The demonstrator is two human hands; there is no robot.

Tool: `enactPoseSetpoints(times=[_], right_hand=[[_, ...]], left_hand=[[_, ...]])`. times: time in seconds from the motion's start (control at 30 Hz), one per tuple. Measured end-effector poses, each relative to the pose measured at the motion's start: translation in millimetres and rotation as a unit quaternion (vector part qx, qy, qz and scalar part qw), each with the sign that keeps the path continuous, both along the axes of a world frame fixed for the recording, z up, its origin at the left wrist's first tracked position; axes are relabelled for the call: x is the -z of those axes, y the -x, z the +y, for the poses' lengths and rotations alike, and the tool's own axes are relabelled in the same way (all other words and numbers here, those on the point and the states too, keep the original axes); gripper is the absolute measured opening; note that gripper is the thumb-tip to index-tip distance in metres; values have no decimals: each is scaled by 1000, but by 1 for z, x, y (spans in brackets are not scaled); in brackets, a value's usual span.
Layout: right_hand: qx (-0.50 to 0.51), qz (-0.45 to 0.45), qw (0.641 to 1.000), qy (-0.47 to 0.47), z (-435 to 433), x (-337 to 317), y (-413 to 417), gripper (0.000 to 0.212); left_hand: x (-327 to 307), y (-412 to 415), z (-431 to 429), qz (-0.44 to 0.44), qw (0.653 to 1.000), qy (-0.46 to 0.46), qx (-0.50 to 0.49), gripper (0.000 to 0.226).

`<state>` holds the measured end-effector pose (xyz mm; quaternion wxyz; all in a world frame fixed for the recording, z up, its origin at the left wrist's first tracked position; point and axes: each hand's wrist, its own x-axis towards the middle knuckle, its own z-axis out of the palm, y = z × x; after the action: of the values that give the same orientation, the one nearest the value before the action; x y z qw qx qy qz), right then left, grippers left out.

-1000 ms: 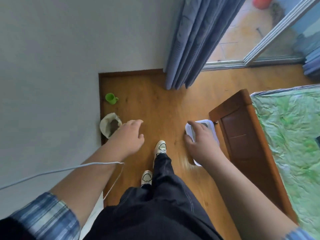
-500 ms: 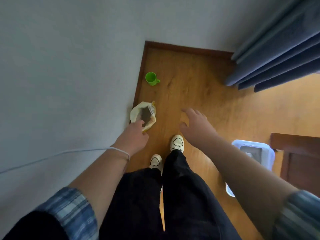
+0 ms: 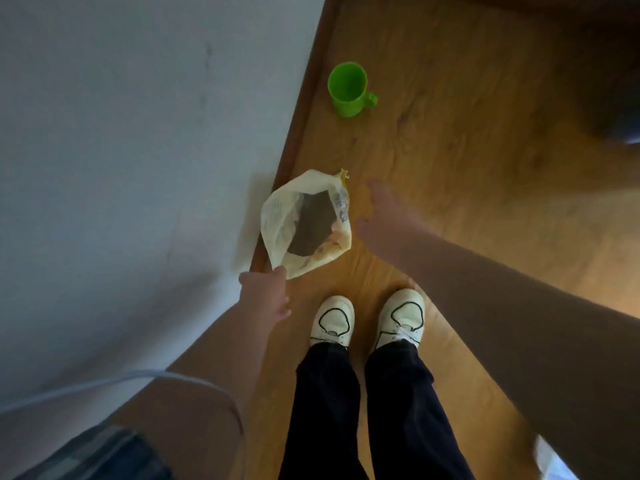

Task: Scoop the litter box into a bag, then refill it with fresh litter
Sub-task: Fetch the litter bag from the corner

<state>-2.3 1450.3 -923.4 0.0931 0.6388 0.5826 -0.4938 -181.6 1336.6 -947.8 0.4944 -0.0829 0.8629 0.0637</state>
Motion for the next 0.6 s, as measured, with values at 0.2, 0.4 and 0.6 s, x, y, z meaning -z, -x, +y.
enactPoseSetpoints(times=[0.2, 0.4, 0.6], right_hand=[[-43, 30, 997, -54, 15, 68, 46, 61], [-31, 4, 996, -86, 20, 83, 51, 23], [54, 5, 995, -79, 23, 31, 30, 23]], left_hand=[[64, 12, -10, -36, 999, -30, -21, 53], [79, 18, 4, 13, 998, -31, 57, 37], [34, 20, 16, 82, 973, -51, 210, 31]])
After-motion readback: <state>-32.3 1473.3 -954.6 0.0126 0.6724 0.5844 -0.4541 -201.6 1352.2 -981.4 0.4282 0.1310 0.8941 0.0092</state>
